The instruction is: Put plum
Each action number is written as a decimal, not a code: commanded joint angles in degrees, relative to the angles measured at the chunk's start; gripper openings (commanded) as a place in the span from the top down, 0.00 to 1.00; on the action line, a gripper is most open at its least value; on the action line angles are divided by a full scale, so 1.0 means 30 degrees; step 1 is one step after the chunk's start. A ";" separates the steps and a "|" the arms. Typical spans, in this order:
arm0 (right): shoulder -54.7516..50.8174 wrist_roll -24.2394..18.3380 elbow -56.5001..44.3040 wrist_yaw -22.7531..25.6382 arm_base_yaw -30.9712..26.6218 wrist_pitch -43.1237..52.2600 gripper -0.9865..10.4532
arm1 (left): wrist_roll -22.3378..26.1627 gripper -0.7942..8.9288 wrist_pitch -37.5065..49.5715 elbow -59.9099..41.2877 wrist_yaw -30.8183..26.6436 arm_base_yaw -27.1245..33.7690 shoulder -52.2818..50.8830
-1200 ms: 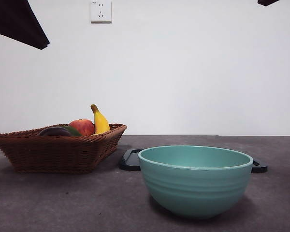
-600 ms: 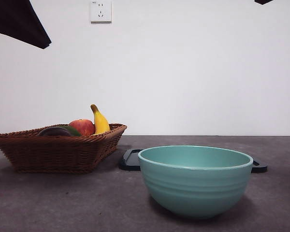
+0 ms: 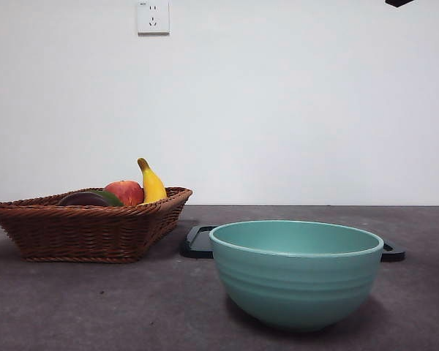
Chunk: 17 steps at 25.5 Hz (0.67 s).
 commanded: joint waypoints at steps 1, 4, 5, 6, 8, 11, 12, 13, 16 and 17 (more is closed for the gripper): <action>0.0109 -0.0219 0.0335 -0.0044 0.0117 0.0182 0.91 | 0.0211 0.91 0.1413 -0.2084 -0.1078 0.0452 -0.1494; 0.0109 -0.0219 0.0335 -0.0044 0.0117 0.0182 0.91 | 0.0219 0.91 0.1996 -0.4204 -0.1865 0.0743 -0.3031; 0.0109 -0.0219 0.0335 -0.0051 0.0117 0.0182 0.91 | 0.0211 0.91 0.2142 -0.4838 -0.2135 0.0787 -0.3461; 0.0102 -0.0219 0.0335 -0.0044 0.0117 0.0182 0.91 | 0.0211 0.91 0.2200 -0.5559 -0.2331 0.0831 -0.3978; 0.0102 -0.0219 0.0335 -0.0044 0.0117 0.0182 0.91 | 0.0204 0.91 0.2178 -0.6819 -0.2579 0.0845 -0.4918; 0.0102 -0.0219 0.0335 -0.0051 0.0117 0.0182 0.91 | 0.0204 0.91 0.2142 -0.8546 -0.2652 0.0845 -0.6251; 0.0102 -0.0219 0.0335 -0.0044 0.0117 0.0182 0.91 | 0.0204 0.91 0.2142 -0.9078 -0.2659 0.0845 -0.6681; 0.0102 -0.0219 0.0335 -0.0044 0.0117 0.0189 0.91 | 0.0204 0.91 0.2127 -0.9442 -0.2703 0.0845 -0.6987; 0.0102 -0.0226 0.0335 -0.0044 0.0117 0.0182 0.91 | -0.0073 0.91 0.2135 -1.0557 -0.3534 0.0845 -0.7956; 0.0102 -0.0219 0.0335 -0.0044 0.0117 0.0182 0.91 | -0.0248 0.91 0.2084 -1.0826 -0.3869 0.0845 -0.8225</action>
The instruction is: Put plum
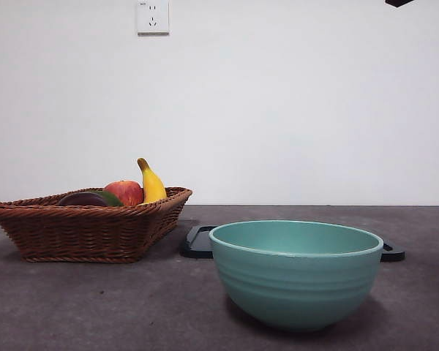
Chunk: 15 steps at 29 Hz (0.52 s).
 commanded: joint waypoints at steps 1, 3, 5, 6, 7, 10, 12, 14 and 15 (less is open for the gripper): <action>0.0102 -0.0226 0.0335 -0.0044 0.0117 0.0182 0.91 | -0.0335 0.91 0.0117 -0.0707 -0.0925 0.0029 -0.0721; 0.0102 -0.0219 0.0335 -0.0044 0.0117 0.0182 0.91 | -0.0503 0.91 -0.0182 -0.1151 -0.1341 0.0029 -0.1224; 0.0102 -0.0219 0.0335 -0.0044 0.0117 0.0182 0.91 | -0.0546 0.91 -0.1290 -0.1188 -0.1450 0.0029 -0.1668; 0.0102 -0.0226 0.0335 -0.0044 0.0117 0.0182 0.91 | -0.0539 0.91 -0.1705 -0.1188 -0.1552 0.0029 -0.1814; 0.0102 -0.0219 0.0335 -0.0044 0.0117 0.0189 0.91 | -0.0546 0.91 -0.2186 -0.1188 -0.1639 0.0029 -0.1989; 0.0102 -0.0226 0.0335 -0.0044 0.0117 0.0189 0.91 | -0.0554 0.91 -0.3534 -0.1188 -0.1698 0.0029 -0.2302; 0.0102 -0.0219 0.0335 -0.0044 0.0117 0.0182 0.91 | -0.0568 0.91 -0.4320 -0.1188 -0.1698 0.0029 -0.2302; 0.0109 -0.0226 0.0335 -0.0044 0.0117 0.0182 0.91 | -0.0685 0.91 -0.5195 -0.1188 -0.1698 0.0029 -0.2302; 0.0102 -0.0219 0.0335 -0.0044 0.0117 0.0189 0.91 | -0.0721 0.91 -0.5574 -0.1188 -0.1698 0.0029 -0.2302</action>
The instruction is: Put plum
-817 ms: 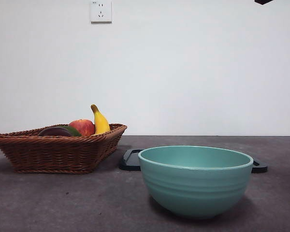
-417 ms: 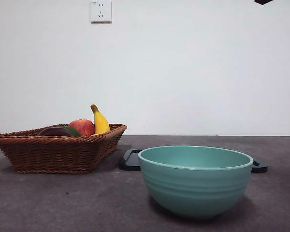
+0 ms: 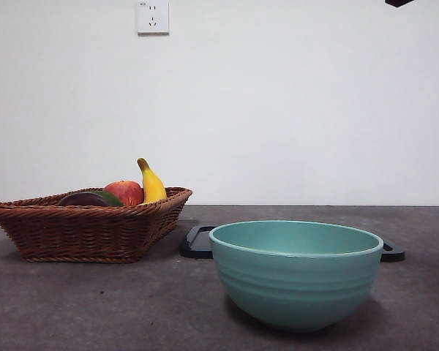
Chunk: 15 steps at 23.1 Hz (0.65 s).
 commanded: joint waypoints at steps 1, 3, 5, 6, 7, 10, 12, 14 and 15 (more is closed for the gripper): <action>0.0102 -0.0219 0.0335 -0.0044 0.0117 0.0182 0.91 | -0.0342 0.91 -0.0889 -0.0408 -0.0051 0.0022 -0.0044; 0.0102 -0.0219 0.0335 -0.0044 0.0117 0.0189 0.91 | -0.0634 0.91 -0.1122 -0.0408 -0.0044 0.0015 -0.0044; 0.0102 -0.0226 0.0335 -0.0044 0.0117 0.0189 0.91 | -0.0707 0.91 -0.1122 -0.0408 -0.0051 0.0015 -0.0044; 0.0102 -0.0226 0.0335 -0.0044 0.0117 0.0182 0.91 | -0.0707 0.91 -0.1129 -0.0408 -0.0051 0.0015 -0.0044; 0.0102 -0.0226 0.0335 -0.0044 0.0117 0.0189 0.91 | -0.0699 0.91 -0.1115 -0.0401 -0.0051 0.0015 -0.0044; 0.0102 -0.0219 0.0335 -0.0044 0.0117 0.0189 0.91 | -0.0707 0.91 -0.1107 -0.0401 -0.0044 0.0015 -0.0044; 0.0102 -0.0226 0.0335 -0.0044 0.0117 0.0182 0.91 | -0.0699 0.91 -0.1107 -0.0401 -0.0044 0.0015 -0.0044; 0.0102 -0.0219 0.0335 -0.0044 0.0117 0.0182 0.91 | -0.0699 0.91 -0.1107 -0.0401 -0.0044 0.0015 -0.0044; 0.0102 -0.0219 0.0335 -0.0044 0.0117 0.0182 0.91 | -0.0699 0.91 -0.1107 -0.0401 -0.0044 0.0015 -0.0044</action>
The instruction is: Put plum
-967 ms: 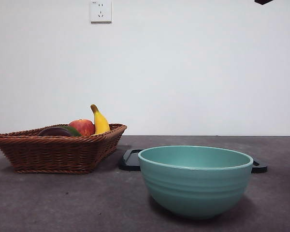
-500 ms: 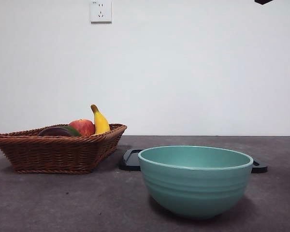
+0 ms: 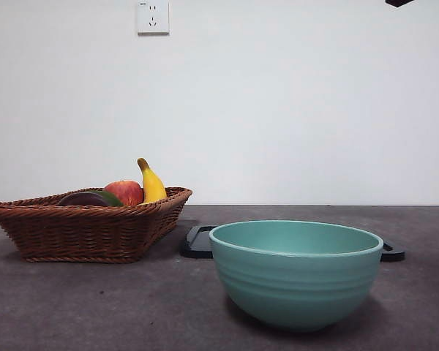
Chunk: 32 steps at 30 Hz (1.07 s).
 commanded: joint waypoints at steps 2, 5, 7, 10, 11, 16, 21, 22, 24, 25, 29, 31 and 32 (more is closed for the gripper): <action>0.0102 -0.0226 0.0335 -0.0044 0.0117 0.0182 0.91 | -0.0197 0.91 -0.0124 -0.0401 0.0000 0.0022 -0.0044; 0.0102 -0.0226 0.0335 -0.0044 0.0117 0.0182 0.91 | -0.0197 0.91 -0.0124 -0.0401 0.0000 0.0022 -0.0044; 0.0102 -0.0226 0.0335 -0.0044 0.0117 0.0182 0.91 | -0.0197 0.91 -0.0124 -0.0401 0.0000 0.0022 -0.0044; 0.0102 -0.0226 0.0335 -0.0044 0.0117 0.0182 0.91 | -0.0197 0.91 -0.0124 -0.0401 0.0000 0.0022 -0.0044; 0.0102 -0.0219 0.0335 -0.0044 0.0117 0.0182 0.91 | -0.0197 0.91 -0.0124 -0.0401 0.0000 0.0022 -0.0044; 0.0102 -0.0211 0.0335 -0.0058 0.0117 0.0175 0.91 | -0.0197 0.91 -0.0124 -0.0401 0.0000 0.0022 -0.0044; 0.0066 -0.1515 0.0335 0.0605 -0.0109 0.0707 0.91 | -0.0197 0.91 -0.0124 -0.0401 0.0000 0.0022 -0.0044; -0.0058 -0.2069 0.0321 0.1122 -0.0437 0.1188 0.91 | -0.0197 0.91 -0.0124 -0.0401 0.0000 0.0022 -0.0044; -0.0321 -0.3060 0.0138 0.1530 -0.1377 0.2718 0.91 | -0.0204 0.91 -0.0124 -0.0401 0.0000 0.0022 -0.0044; -0.0605 -0.3417 -0.0102 0.1413 -0.2098 0.3774 0.91 | -0.0197 0.91 -0.0124 -0.0401 0.0000 0.0022 -0.0044; -0.2346 -0.3526 -0.1851 0.1246 -0.5595 0.7643 0.91 | -0.0197 0.91 -0.0124 -0.0401 0.0000 0.0022 -0.0036; -0.3381 -0.3599 -0.3016 0.1326 -0.7497 0.9063 0.91 | -0.0197 0.91 -0.0124 -0.0401 0.0000 0.0022 -0.0036; -0.3861 -0.3657 -0.3519 0.1494 -0.8255 0.9537 0.91 | -0.0197 0.91 -0.0124 -0.0401 0.0000 0.0022 -0.0036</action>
